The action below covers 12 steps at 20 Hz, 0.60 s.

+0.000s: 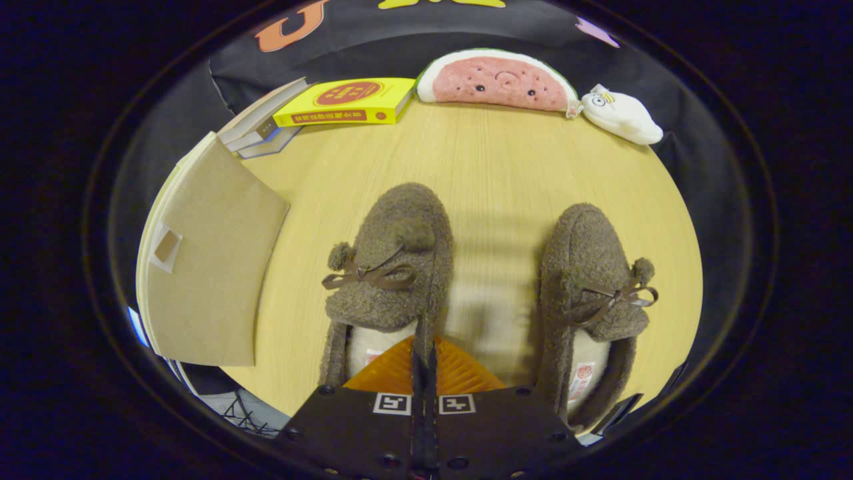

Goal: Open the storage box then place both shoes into the box .Put the left shoe in first, then the right shoe, with the right side of both shoes facing outward in a uniform manner.

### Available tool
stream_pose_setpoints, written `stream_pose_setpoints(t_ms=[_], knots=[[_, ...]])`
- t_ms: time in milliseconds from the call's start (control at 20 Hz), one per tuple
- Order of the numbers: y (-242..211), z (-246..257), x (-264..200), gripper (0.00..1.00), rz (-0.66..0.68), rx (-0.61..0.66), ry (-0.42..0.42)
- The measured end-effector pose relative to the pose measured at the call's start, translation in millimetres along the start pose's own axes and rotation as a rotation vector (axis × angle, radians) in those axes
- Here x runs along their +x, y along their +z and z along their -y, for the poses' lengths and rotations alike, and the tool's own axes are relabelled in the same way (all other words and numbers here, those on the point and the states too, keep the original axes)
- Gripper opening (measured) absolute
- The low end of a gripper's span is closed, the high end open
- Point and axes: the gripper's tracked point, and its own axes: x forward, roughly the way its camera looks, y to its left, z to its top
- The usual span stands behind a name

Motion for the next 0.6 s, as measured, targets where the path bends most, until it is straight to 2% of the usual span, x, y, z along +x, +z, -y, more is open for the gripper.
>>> stream_pose_setpoints(t_ms=[250, 600], knots=[[0.9, -8.2, -33.7, 0.01, 0.046, 0.056, 0.038], [21.5, -54.0, -146.5, 0.00, 0.210, 0.083, 0.056]])
